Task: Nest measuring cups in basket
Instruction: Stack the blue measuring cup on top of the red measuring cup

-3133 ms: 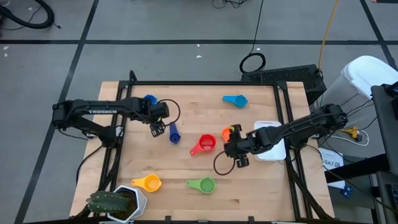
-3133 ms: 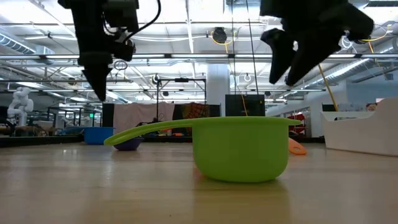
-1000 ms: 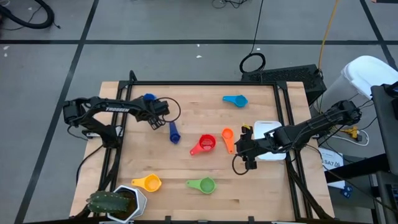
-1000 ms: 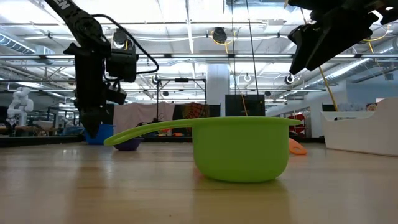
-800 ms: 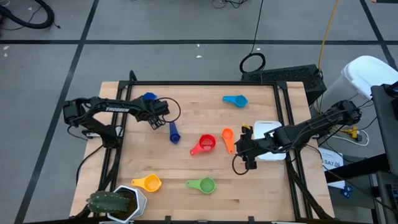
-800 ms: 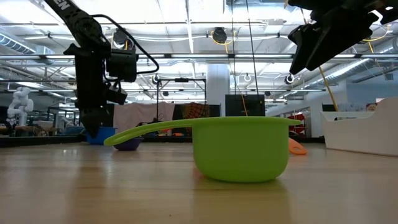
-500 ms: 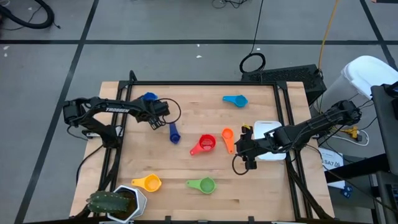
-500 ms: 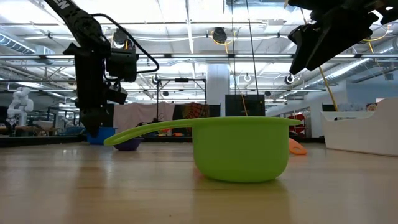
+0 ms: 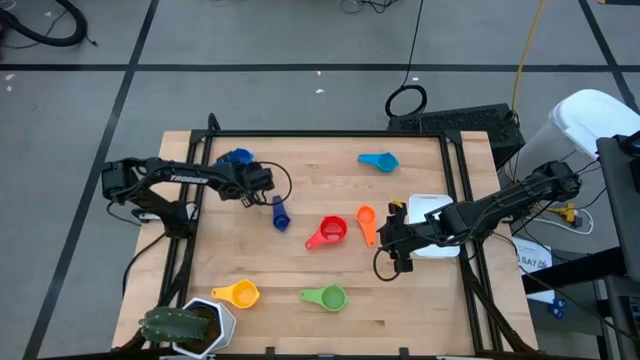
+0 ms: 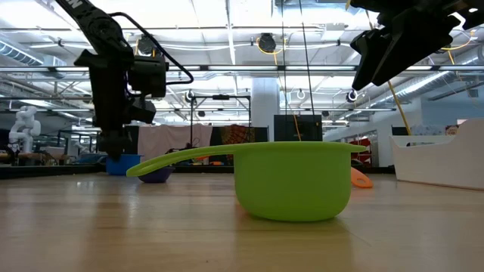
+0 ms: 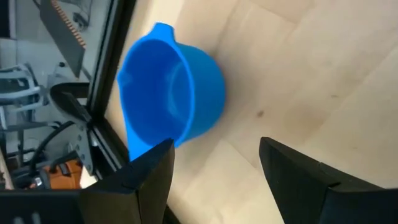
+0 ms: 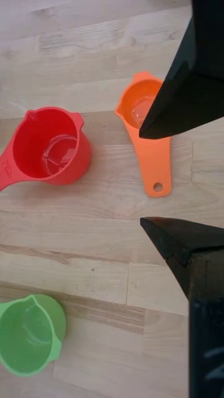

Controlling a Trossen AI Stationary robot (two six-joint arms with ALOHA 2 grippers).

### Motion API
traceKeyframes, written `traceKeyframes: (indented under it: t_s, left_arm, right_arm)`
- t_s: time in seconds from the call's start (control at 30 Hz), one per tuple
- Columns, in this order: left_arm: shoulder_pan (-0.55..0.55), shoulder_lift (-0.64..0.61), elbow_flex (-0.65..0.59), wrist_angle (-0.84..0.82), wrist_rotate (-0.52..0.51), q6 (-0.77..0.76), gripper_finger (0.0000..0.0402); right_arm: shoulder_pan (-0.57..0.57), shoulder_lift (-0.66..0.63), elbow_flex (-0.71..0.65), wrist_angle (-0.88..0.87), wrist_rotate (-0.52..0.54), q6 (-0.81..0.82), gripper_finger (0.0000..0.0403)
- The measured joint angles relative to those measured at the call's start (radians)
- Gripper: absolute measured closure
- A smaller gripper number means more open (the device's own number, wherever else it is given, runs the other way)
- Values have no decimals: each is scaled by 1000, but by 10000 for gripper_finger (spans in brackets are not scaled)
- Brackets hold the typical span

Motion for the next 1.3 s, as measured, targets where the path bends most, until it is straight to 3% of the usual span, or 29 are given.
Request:
traceKeyframes:
  t_s: [0.13, 0.33, 0.83, 1.07, 1.3]
  left_arm:
    - [10, 0, 0, 17, 1, 4, 162]
    - [66, 0, 0, 117, 146, 56, 163]
    - [137, 0, 0, 154, 146, 103, 163]
    - [115, 0, 0, 146, 79, 120, 163]
    - [153, 0, 0, 182, 141, 127, 163]
  right_arm:
    - [0, 0, 0, 0, 0, 0, 193]
    - [0, 0, 0, 0, 0, 1, 193]
    - [20, 1, -115, 58, -3, 72, 193]
    - [20, 1, -145, 69, -4, 78, 193]
    - [20, 1, -146, 112, -4, 63, 193]
